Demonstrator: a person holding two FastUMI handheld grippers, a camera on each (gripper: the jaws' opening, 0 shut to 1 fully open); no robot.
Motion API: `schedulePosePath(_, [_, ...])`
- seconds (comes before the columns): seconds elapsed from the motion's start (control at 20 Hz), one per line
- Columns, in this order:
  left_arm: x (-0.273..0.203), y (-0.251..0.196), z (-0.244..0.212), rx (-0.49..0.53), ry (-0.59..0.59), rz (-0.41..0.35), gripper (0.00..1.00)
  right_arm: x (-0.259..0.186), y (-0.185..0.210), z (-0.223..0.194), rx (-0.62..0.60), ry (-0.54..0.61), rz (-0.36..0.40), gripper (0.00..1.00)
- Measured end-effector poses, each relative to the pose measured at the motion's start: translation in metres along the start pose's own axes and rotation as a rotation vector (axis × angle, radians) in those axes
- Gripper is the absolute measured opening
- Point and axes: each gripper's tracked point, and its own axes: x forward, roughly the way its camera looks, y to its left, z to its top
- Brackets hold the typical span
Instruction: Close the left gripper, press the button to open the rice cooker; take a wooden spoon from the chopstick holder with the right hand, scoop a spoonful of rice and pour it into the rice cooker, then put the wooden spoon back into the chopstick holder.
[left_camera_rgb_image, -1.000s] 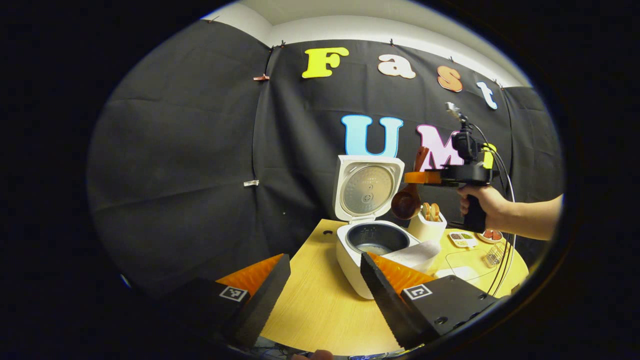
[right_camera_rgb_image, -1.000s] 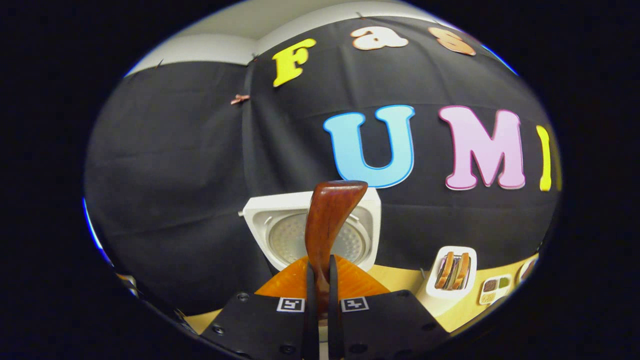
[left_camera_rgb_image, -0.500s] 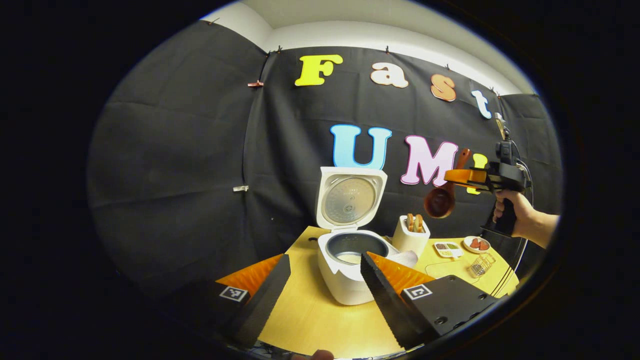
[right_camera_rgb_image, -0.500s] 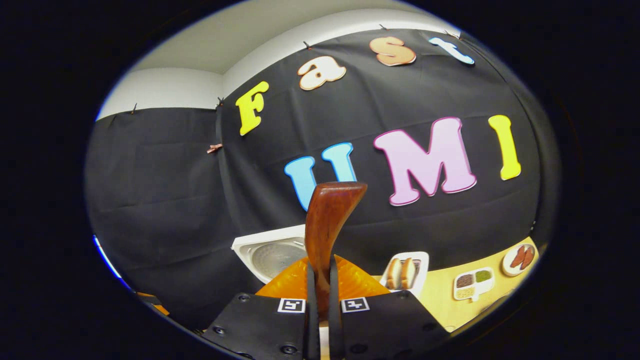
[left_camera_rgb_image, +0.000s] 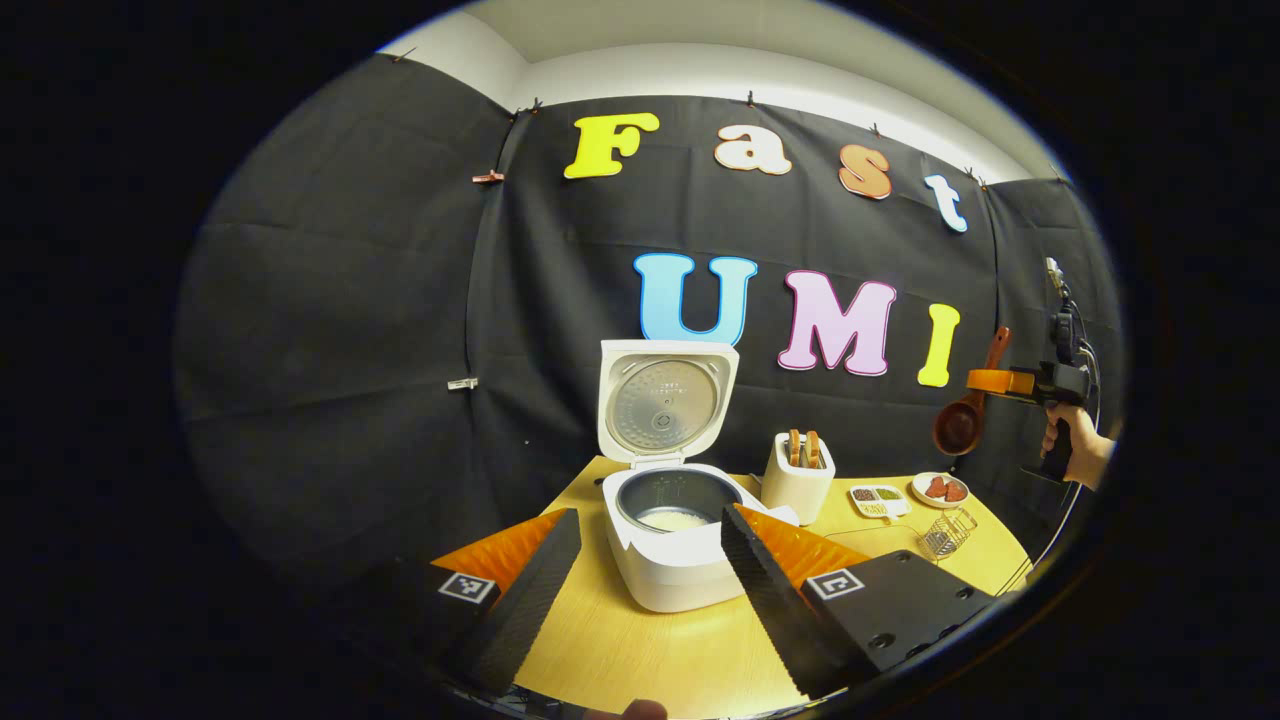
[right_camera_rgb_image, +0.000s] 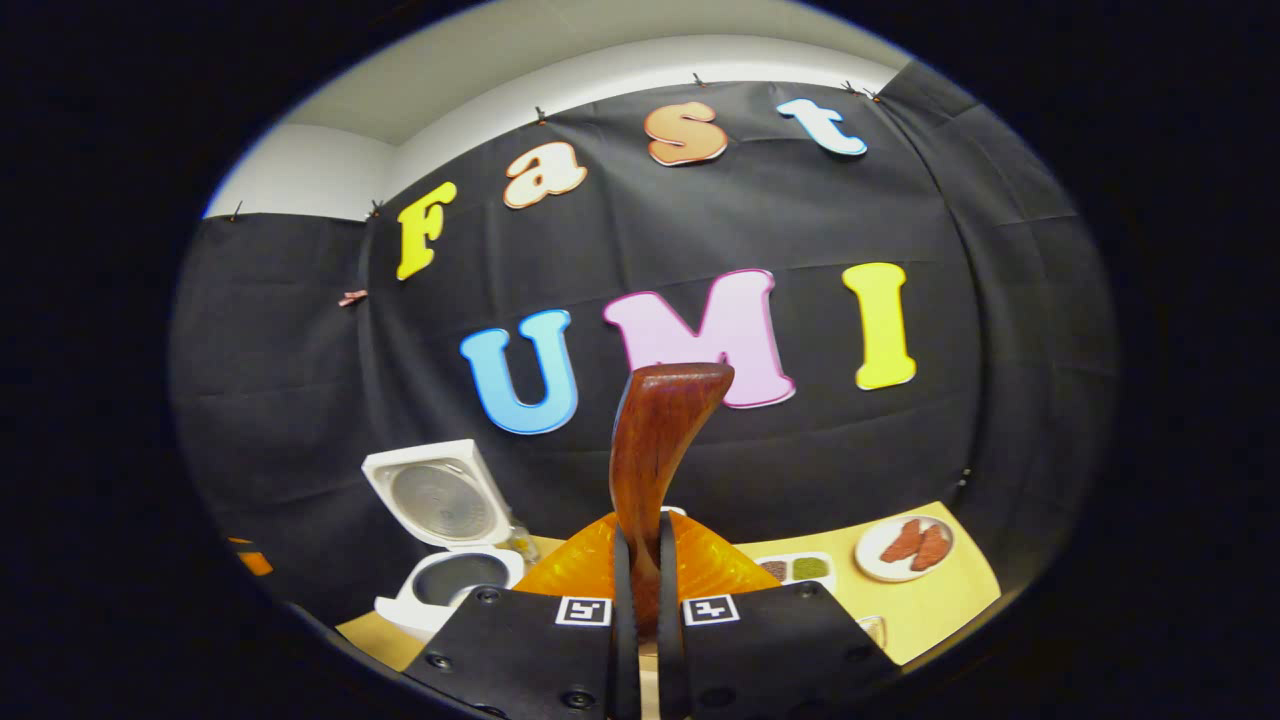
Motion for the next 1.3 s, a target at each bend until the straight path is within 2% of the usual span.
schedulePosePath(0.3, [-0.004,-0.028,0.006,0.004,0.007,0.016,0.97,-0.008,-0.113,-0.043,0.003,0.075,-0.167,0.12])
schedulePosePath(0.6, [-0.017,-0.053,0.021,0.005,0.003,0.062,0.97,0.002,-0.186,-0.126,0.083,0.201,-0.272,0.12])
schedulePosePath(0.85, [-0.027,-0.066,0.021,0.0,0.027,0.117,0.97,0.018,-0.21,-0.172,0.187,0.263,-0.287,0.12])
schedulePosePath(1.3, [-0.036,-0.081,0.033,0.062,0.023,0.161,0.97,0.033,-0.22,-0.223,0.243,0.377,-0.228,0.14])
